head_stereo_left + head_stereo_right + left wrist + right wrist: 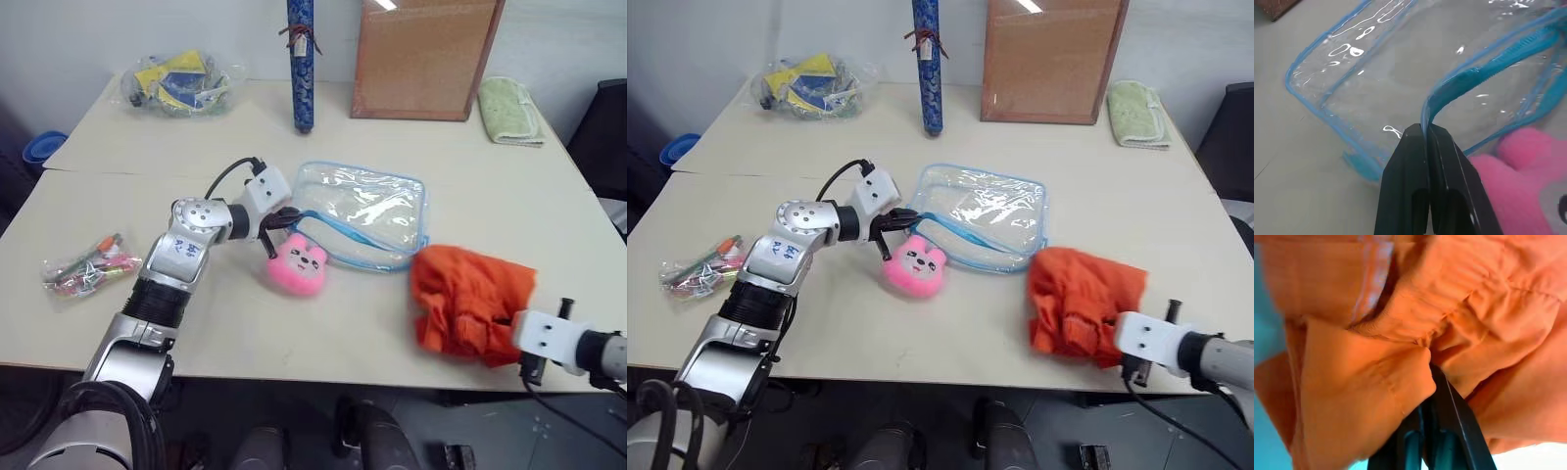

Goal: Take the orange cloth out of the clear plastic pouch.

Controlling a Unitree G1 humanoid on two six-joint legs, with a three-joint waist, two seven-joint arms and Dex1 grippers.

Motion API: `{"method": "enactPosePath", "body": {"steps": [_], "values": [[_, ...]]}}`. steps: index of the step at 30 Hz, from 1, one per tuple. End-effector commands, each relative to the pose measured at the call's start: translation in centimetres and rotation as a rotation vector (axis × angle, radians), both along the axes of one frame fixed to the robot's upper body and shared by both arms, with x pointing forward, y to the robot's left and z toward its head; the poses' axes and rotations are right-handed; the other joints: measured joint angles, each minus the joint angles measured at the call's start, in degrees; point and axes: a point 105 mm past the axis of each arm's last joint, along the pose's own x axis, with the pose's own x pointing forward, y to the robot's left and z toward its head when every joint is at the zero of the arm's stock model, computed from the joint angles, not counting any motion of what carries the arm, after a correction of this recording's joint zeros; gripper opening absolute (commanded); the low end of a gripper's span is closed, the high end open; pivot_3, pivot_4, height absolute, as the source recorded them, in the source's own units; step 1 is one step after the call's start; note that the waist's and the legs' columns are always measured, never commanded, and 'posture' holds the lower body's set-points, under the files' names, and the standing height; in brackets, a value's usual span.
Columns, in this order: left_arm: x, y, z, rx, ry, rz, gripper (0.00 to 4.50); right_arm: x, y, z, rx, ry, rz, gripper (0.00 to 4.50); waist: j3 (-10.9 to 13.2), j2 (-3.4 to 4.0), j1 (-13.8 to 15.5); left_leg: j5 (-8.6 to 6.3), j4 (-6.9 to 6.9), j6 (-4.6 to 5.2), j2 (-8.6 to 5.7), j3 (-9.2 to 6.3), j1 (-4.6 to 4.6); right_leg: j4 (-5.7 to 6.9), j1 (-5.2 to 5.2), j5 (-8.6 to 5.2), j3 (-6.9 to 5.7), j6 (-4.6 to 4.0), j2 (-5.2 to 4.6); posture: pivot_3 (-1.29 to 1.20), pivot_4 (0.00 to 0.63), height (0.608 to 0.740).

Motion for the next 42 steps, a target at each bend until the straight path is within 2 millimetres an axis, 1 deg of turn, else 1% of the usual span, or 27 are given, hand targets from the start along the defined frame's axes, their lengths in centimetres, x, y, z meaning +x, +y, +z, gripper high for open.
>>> {"method": "enactPosePath", "body": {"steps": [1, 4, 6, 8, 10, 13, 15, 17, 18, 20, 24, 25, 28, 29, 30, 32, 33, 35, 37, 39, 42], "values": [[-1.8, -1.5, 0.5, 0.005, -0.033, -0.114, 0.00, -0.1, -3.2, -0.4, 0.069, -0.020, -0.198, 0.04, 0.0, 0.00, -0.1, 0.00, 0.00, 0.00, 0.01, 0.00, 0.02, 0.02, 0.00, 0.00, 0.00, 0.00, 0.00, 0.00, 0.150, 0.740], [-3.9, -2.7, 0.3, 0.005, -0.017, -0.230, 0.00, 0.7, -5.0, 0.1, 0.161, -0.089, -0.373, 0.04, 0.0, 0.00, -0.2, 0.00, 0.01, 0.00, 0.02, 0.00, 0.01, 0.03, 0.00, 0.00, 0.02, 0.00, -0.01, 0.00, 0.150, 0.740], [-5.1, -3.1, 0.0, 0.017, -0.014, -0.299, 0.00, 1.5, -6.3, 0.8, 0.247, -0.154, -0.535, 0.04, 0.0, 0.01, -0.4, 0.00, 0.03, 0.00, 0.01, 0.01, 0.01, 0.04, 0.00, 0.00, 0.05, 0.01, -0.04, 0.00, 0.150, 0.740], [-6.1, -3.3, -0.2, 0.024, -0.010, -0.355, 0.00, 2.1, -7.0, 1.1, 0.320, -0.195, -0.665, 0.04, 0.0, 0.15, -0.5, 0.00, 0.02, -0.01, 0.02, 0.02, 0.03, 0.08, 0.00, 0.00, 0.08, 0.00, -0.05, 0.00, 0.150, 0.740], [-6.6, -3.4, -0.4, 0.028, -0.005, -0.383, 0.00, 2.6, -6.6, 1.4, 0.417, -0.210, -0.739, 0.04, 0.0, 0.19, -0.6, 0.03, 0.01, -0.06, 0.04, -0.01, 0.04, 0.08, -0.01, -0.01, 0.08, -0.02, -0.02, 0.00, 0.150, 0.740], [-6.8, -3.3, -0.6, 0.031, 0.004, -0.392, 0.00, 3.0, -4.1, 2.1, 0.532, -0.217, -0.739, 0.04, 0.0, 0.29, -0.7, 0.06, -0.01, -0.11, 0.06, -0.03, 0.04, 0.13, -0.03, -0.03, 0.09, -0.05, 0.02, 0.00, 0.150, 0.740], [-6.7, -3.2, -0.7, 0.040, 0.009, -0.392, 0.00, 3.0, -2.5, 2.2, 0.544, -0.196, -0.694, 0.04, 0.0, 0.35, -0.7, 0.06, -0.02, -0.12, 0.07, -0.03, 0.04, 0.15, -0.03, -0.03, 0.11, -0.05, 0.04, 0.00, 0.150, 0.740], [-6.6, -2.9, -0.8, 0.043, 0.023, -0.382, 0.00, 2.5, -1.0, 2.1, 0.520, -0.157, -0.639, 0.48, 0.0, 0.41, -0.6, 0.06, -0.03, -0.11, 0.04, -0.02, 0.04, 0.15, -0.05, -0.03, 0.14, -0.05, 0.04, 0.00, 0.150, 0.740], [-6.5, -2.8, -0.8, 0.037, 0.030, -0.372, 0.23, 2.3, -0.4, 2.1, 0.537, -0.139, -0.625, 0.67, 0.0, 0.41, -0.6, 0.06, -0.04, -0.11, 0.04, -0.03, 0.04, 0.14, -0.05, -0.03, 0.14, -0.05, 0.05, 0.00, 0.150, 0.740], [-6.5, -2.7, -0.7, 0.028, 0.038, -0.368, 0.67, 1.9, 0.4, 2.5, 0.539, -0.123, -0.591, 1.26, 0.0, 0.41, -0.5, 0.06, -0.06, -0.11, 0.05, -0.04, 0.03, 0.13, -0.05, -0.03, 0.14, -0.04, 0.06, 0.00, 0.150, 0.740], [-6.8, -2.2, 0.1, -0.034, 0.063, -0.348, 1.84, 0.5, 1.5, 3.9, 0.543, -0.088, -0.529, 2.56, 0.0, 0.41, -0.6, 0.05, -0.07, -0.08, 0.03, -0.05, 0.02, 0.12, -0.05, -0.02, 0.14, -0.03, 0.05, 0.00, 0.150, 0.740], [-6.6, -1.7, 0.7, -0.077, 0.064, -0.319, 2.13, -0.1, 1.5, 4.6, 0.552, -0.087, -0.519, 2.89, 0.0, 0.42, -0.6, 0.05, -0.08, -0.08, 0.03, -0.06, 0.02, 0.13, -0.05, -0.02, 0.14, -0.03, 0.06, 0.00, 0.150, 0.740], [-6.4, -0.2, 2.3, -0.184, 0.084, -0.258, 3.01, -1.7, 1.4, 6.0, 0.594, -0.063, -0.501, 3.86, 0.0, 0.43, -0.6, 0.05, -0.11, -0.08, 0.07, -0.10, 0.00, 0.12, -0.07, -0.02, 0.13, -0.03, 0.10, 0.00, 0.150, 0.740], [-6.7, 0.7, 2.9, -0.219, 0.095, -0.251, 3.35, -2.5, 1.2, 6.4, 0.625, -0.040, -0.499, 4.26, 0.0, 0.40, -0.6, 0.06, -0.12, -0.08, 0.06, -0.10, 0.00, 0.13, -0.07, -0.02, 0.14, -0.03, 0.09, 0.00, 0.150, 0.740], [-7.2, 2.2, 3.6, -0.251, 0.119, -0.247, 3.36, -3.5, 0.4, 7.0, 0.660, -0.033, -0.515, 4.48, 0.0, 0.38, -0.6, 0.05, -0.11, -0.08, 0.08, -0.12, 0.00, 0.09, -0.06, -0.02, 0.13, -0.03, 0.10, 0.00, 0.150, 0.740], [-8.3, 5.4, 4.6, -0.288, 0.146, -0.238, 3.36, -5.4, -1.7, 8.1, 0.720, -0.034, -0.580, 4.48, 0.0, 0.39, -0.9, 0.05, -0.17, -0.08, 0.10, -0.11, 0.03, 0.11, -0.07, -0.03, 0.14, -0.05, 0.12, 0.00, 0.150, 0.740], [-8.6, 6.5, 4.9, -0.295, 0.148, -0.232, 3.36, -6.0, -2.5, 8.5, 0.740, -0.038, -0.602, 4.48, 0.0, 0.40, -1.0, 0.04, -0.22, -0.10, 0.13, -0.10, 0.03, 0.12, -0.08, -0.06, 0.13, -0.09, 0.16, 0.00, 0.150, 0.740], [-9.4, 9.7, 4.7, -0.247, 0.202, -0.201, 3.36, -7.7, -4.3, 9.3, 0.805, -0.039, -0.664, 4.48, 0.0, 0.38, -0.9, 0.02, -0.23, -0.13, 0.18, -0.10, 0.04, 0.05, -0.10, -0.10, 0.10, -0.16, 0.21, 0.00, 0.150, 0.740], [-10.6, 12.2, 4.6, -0.171, 0.248, -0.214, 3.36, -9.3, -5.6, 9.4, 0.821, -0.017, -0.700, 4.48, 0.0, 0.39, -0.8, -0.05, -0.19, -0.02, 0.13, -0.06, 0.06, 0.04, -0.09, -0.10, 0.14, -0.15, 0.18, 0.00, 0.150, 0.740], [-10.9, 13.2, 4.5, -0.139, 0.269, -0.222, 3.36, -10.0, -5.9, 9.2, 0.814, 0.008, -0.706, 4.48, 0.0, 0.36, -0.5, -0.10, -0.21, 0.06, 0.11, -0.07, 0.07, 0.03, -0.09, -0.16, 0.14, -0.13, 0.19, 0.00, 0.150, 0.740], [-9.9, 14.1, 4.6, -0.101, 0.248, -0.201, 3.36, -10.5, -6.3, 8.5, 0.803, 0.033, -0.720, 4.48, 0.0, 0.36, -0.3, -0.21, -0.19, 0.28, 0.01, -0.11, 0.05, 0.02, -0.07, -0.19, 0.17, 0.00, 0.07, 0.00, 0.150, 0.740]]}}
